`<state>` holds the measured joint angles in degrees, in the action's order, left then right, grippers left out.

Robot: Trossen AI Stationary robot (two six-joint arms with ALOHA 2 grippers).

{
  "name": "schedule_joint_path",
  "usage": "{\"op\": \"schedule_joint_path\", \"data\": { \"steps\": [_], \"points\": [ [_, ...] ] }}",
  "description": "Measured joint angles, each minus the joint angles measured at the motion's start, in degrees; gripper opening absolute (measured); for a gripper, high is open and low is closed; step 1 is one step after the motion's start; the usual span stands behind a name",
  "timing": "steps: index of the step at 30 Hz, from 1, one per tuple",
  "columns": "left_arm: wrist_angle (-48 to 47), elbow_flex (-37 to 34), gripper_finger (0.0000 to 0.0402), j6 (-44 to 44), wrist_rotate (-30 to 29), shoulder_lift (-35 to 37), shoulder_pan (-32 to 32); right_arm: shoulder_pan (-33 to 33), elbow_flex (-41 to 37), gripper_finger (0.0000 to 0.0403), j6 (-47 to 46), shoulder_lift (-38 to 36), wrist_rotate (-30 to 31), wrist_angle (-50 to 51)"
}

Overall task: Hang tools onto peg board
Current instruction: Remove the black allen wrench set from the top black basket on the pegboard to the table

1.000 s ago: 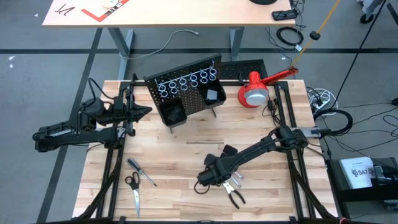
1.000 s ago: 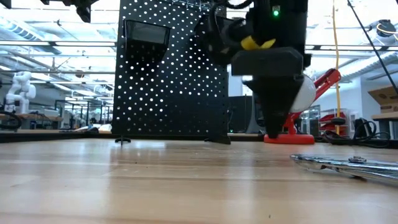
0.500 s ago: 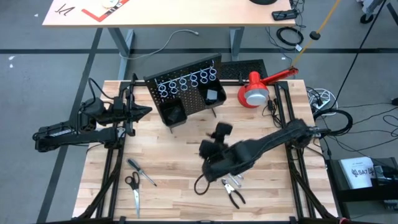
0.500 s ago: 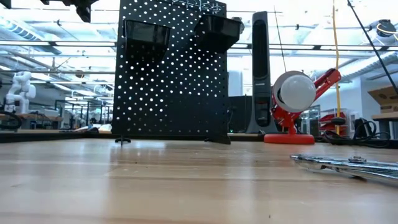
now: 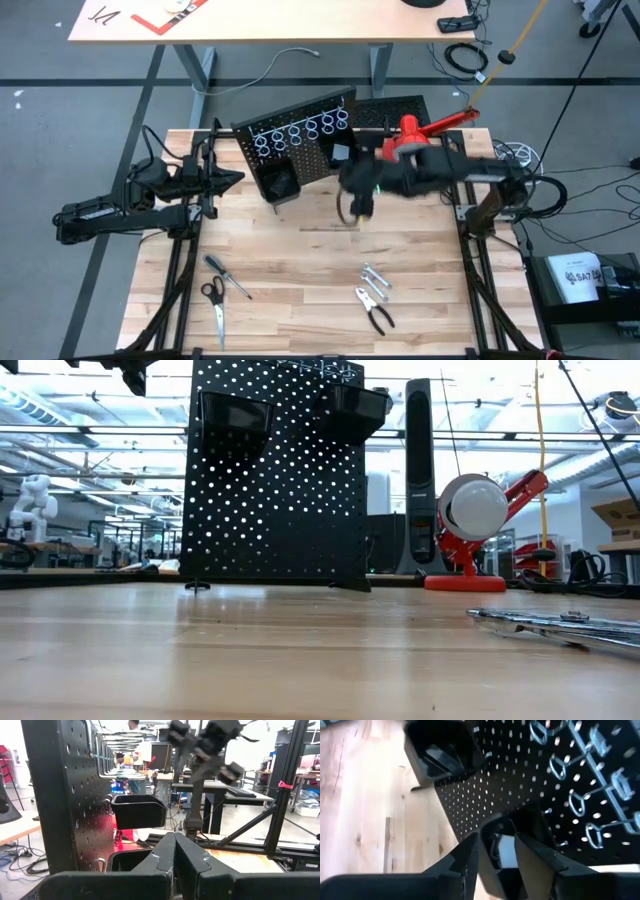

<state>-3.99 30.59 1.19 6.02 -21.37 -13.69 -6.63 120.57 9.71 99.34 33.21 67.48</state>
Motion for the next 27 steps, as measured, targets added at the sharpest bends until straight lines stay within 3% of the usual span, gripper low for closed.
{"op": "schedule_joint_path", "data": {
  "steps": [8,19,27],
  "points": [
    [0.0,0.0,0.0013,0.0,0.0,0.0,0.0,9.0,-0.1,0.0118,4.1,3.1,-10.9,-1.3],
    [-0.2,0.0,0.0013,-0.5,0.0,0.0,0.0,13.4,-0.1,0.0118,6.0,4.7,-16.5,-1.6],
    [-0.2,0.0,0.0013,-0.4,0.0,0.0,0.0,13.8,0.0,0.0118,6.5,5.0,-16.8,-1.4]
  ]
}}
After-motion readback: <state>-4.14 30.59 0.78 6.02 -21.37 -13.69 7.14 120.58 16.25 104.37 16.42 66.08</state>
